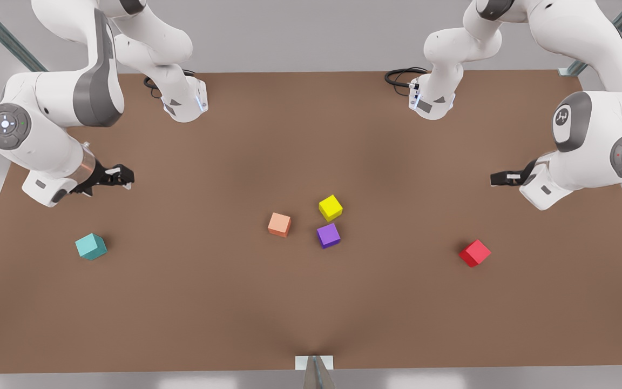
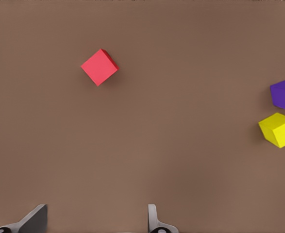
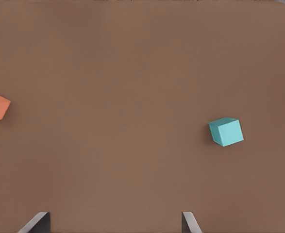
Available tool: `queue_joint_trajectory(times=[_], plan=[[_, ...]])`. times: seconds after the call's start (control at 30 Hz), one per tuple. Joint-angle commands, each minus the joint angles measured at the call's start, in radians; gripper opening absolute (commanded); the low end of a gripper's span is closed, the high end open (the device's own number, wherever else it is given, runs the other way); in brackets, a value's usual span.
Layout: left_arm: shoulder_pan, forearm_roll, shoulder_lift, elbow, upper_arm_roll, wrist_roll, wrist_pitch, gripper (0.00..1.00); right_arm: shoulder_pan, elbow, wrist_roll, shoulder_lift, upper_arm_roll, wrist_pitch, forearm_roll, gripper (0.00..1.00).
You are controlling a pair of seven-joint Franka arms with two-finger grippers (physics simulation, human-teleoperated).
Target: Pick up red wooden cube and pass to hand red wooden cube and place in blue wooden cube
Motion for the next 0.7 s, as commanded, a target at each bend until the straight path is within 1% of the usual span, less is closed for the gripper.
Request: queue_joint_trajectory(times=[0.0,0.03,0.07,0.1,0.17,0.2,0.23,0.3,0.33,0.4,0.53,0.67], plan=[[0.0,-0.002,-0.001,-0.001,0.0,0.015,0.028,1.0,0.0,-0.002,-0.009,-0.001,0.0,0.041,0.001,1.0],[0.0,-0.002,0.001,-0.001,0.0,0.015,0.03,1.0,-0.002,-0.002,-0.009,0.0,0.0,0.041,0.001,1.0],[0.0,-0.002,0.046,-0.001,0.003,0.015,0.069,1.0,-0.002,-0.005,-0.009,0.0,-0.002,0.041,0.003,1.0],[0.008,-0.003,0.143,0.0,0.026,0.011,0.197,1.0,-0.002,-0.006,-0.011,0.003,0.0,0.043,0.004,1.0],[0.012,-0.013,0.295,0.016,0.05,-0.132,0.327,1.0,-0.002,-0.011,-0.012,0.005,0.0,0.043,0.003,1.0],[0.017,-0.014,0.349,0.009,0.053,-0.192,0.433,1.0,-0.002,-0.011,-0.014,0.007,0.0,0.043,0.003,1.0],[0.023,-0.016,0.375,0.003,0.061,-0.27,0.522,1.0,-0.002,-0.013,-0.014,0.007,0.0,0.043,0.003,1.0],[0.025,-0.042,0.384,-0.066,0.075,-0.456,0.711,1.0,0.0,-0.022,-0.015,0.005,0.0,0.041,0.001,1.0],[0.041,-0.063,0.383,-0.11,0.075,-0.457,0.764,1.0,-0.002,-0.022,-0.014,0.005,0.0,0.041,0.003,1.0],[0.061,-0.065,0.376,-0.155,0.075,-0.497,0.795,1.0,-0.002,-0.032,-0.026,0.003,0.0,0.041,0.001,1.0],[0.054,-0.065,0.392,-0.156,0.075,-0.549,0.823,1.0,-0.002,-0.056,-0.041,0.0,0.0,0.044,0.003,1.0],[0.038,-0.054,0.439,-0.15,0.076,-0.625,0.829,1.0,-0.002,-0.057,-0.041,0.003,0.0,0.046,0.01,1.0]])
